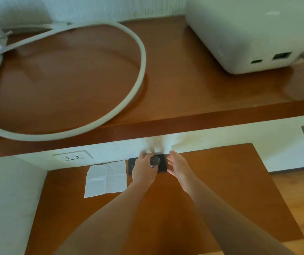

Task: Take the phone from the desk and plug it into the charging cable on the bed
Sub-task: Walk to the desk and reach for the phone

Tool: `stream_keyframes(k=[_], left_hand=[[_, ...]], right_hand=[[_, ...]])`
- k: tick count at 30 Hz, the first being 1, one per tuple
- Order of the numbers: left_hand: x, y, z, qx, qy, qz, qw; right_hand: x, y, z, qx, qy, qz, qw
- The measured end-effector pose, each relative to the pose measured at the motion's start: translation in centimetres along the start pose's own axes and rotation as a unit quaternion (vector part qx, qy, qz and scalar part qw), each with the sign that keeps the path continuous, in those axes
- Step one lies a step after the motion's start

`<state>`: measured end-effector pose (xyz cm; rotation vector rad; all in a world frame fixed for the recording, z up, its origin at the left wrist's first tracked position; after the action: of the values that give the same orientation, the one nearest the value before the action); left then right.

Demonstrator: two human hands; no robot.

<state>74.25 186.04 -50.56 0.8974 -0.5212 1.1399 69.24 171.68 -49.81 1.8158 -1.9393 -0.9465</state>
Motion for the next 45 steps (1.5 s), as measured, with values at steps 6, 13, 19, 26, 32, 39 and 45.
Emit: stream_keyframes(k=[6,13,19,26,32,39,45], left_hand=[[-3.2,-0.6,3.7,-0.049,-0.067,-0.051,0.995],[-6.2,-0.4,9.8,-0.112,-0.095,-0.023,0.989],[-8.0,-0.8,11.3,-0.111,-0.096,-0.029,0.989],[-8.4,-0.9,11.5,-0.111,-0.148,-0.012,0.983],[-7.7,-0.4,11.2,-0.105,-0.163,-0.007,0.981],[-0.9,0.6,3.8,0.007,-0.046,0.054,0.997],[4.5,2.4,-2.8,0.091,0.081,0.122,0.985]], right_hand=[[2.6,1.4,-1.3,0.010,-0.023,-0.002,1.000],[5.8,2.6,-1.5,0.004,-0.090,-0.005,0.996],[8.2,3.2,-2.0,0.020,-0.074,0.000,0.997],[9.4,3.7,-2.1,0.028,-0.063,0.005,0.998],[8.2,3.7,-2.9,0.030,-0.091,-0.020,0.995],[2.8,2.7,-2.7,0.015,-0.044,-0.044,0.998],[-2.8,2.2,-2.0,0.007,-0.010,-0.085,0.996]])
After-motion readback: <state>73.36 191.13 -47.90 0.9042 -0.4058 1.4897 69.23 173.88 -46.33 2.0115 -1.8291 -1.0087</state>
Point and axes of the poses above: each hand's wrist, its own y-axis away from the middle knuckle, its own x-axis out of the back of the hand, z = x × y, the point moved 10 cm from there along -y, towards the middle knuckle, and after that the axes turned 12 degrees about -z, right-handed, at the moved point
